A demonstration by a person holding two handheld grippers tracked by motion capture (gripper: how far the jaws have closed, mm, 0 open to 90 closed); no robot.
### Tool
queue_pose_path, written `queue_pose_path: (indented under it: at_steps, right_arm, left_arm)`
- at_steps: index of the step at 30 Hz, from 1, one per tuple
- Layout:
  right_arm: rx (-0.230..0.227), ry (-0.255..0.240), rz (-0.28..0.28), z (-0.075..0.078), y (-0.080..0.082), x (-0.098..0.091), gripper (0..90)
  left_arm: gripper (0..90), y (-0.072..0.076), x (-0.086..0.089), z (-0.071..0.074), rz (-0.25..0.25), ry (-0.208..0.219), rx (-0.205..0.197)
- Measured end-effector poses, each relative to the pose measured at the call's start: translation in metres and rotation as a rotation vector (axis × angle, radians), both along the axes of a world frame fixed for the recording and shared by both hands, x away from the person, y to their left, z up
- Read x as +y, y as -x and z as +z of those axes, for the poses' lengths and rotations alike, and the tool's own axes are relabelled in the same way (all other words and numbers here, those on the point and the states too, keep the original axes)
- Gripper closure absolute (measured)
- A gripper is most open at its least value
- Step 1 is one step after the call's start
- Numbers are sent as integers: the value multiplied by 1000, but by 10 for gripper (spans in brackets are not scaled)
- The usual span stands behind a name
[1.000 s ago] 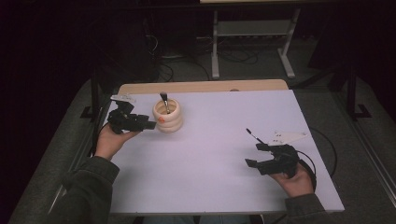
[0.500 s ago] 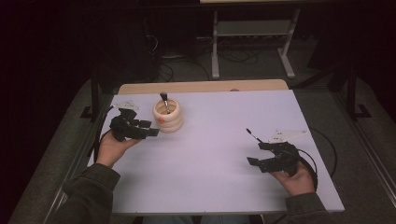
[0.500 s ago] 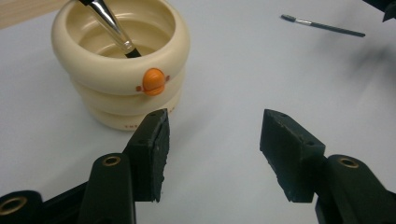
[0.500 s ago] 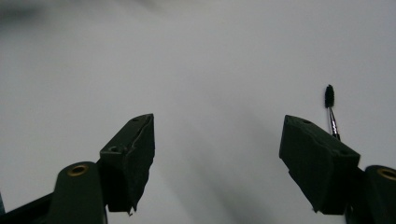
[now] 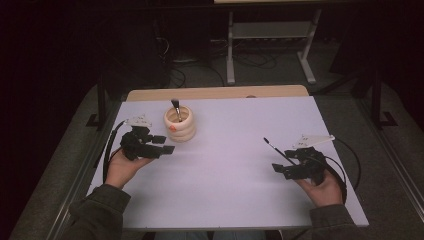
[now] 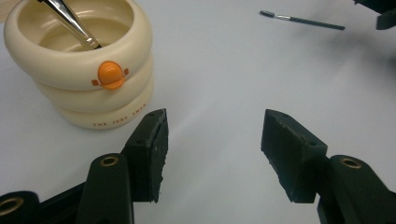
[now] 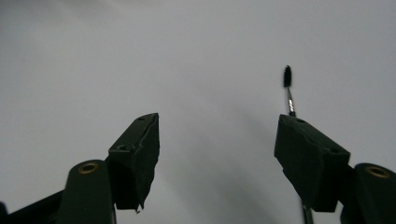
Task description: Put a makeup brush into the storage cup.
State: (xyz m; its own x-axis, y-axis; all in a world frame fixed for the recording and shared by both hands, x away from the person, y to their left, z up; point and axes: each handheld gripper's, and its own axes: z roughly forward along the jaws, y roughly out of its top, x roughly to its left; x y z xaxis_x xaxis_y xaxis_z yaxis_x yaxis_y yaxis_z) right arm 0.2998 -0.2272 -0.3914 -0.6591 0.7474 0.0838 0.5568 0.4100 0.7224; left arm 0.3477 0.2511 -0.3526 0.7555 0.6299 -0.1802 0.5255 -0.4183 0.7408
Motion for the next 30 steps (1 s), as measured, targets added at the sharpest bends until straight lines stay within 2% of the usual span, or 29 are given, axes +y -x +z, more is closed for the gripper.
queue_pose_path:
  at_steps: [4,5,8,11,12,14,20,23,24,30]
  right_arm:
    - [23,24,-25,-1,-6,-6,321]
    - [17,32,-21,-2,-8,-7,325]
    - [52,52,-50,-4,-14,-13,347]
    - [80,46,-71,-6,-20,-19,383]
    - [83,45,-75,-7,-22,-20,389]
    - [101,52,-83,-9,-24,-22,419]
    - [145,103,-109,-15,-29,-27,498]
    - [152,130,-116,-19,-31,-29,545]
    - [167,138,-125,-21,-32,-29,556]
    - [206,184,-122,-31,-38,-28,638]
  left_arm:
    - [401,5,-1,-6,-5,-5,8]
    - [401,6,-2,-8,-4,-8,10]
    - [396,9,-4,-11,-15,-12,9]
    - [396,13,-6,-14,-22,-20,5]
    - [395,14,-8,-15,-14,-6,10]
    - [395,17,-8,-15,-27,-9,7]
    - [388,23,-11,-17,-35,6,0]
    - [384,23,-11,-19,-39,1,3]
    - [379,24,-12,-20,-42,-8,8]
    - [377,27,-15,-24,-64,-1,11]
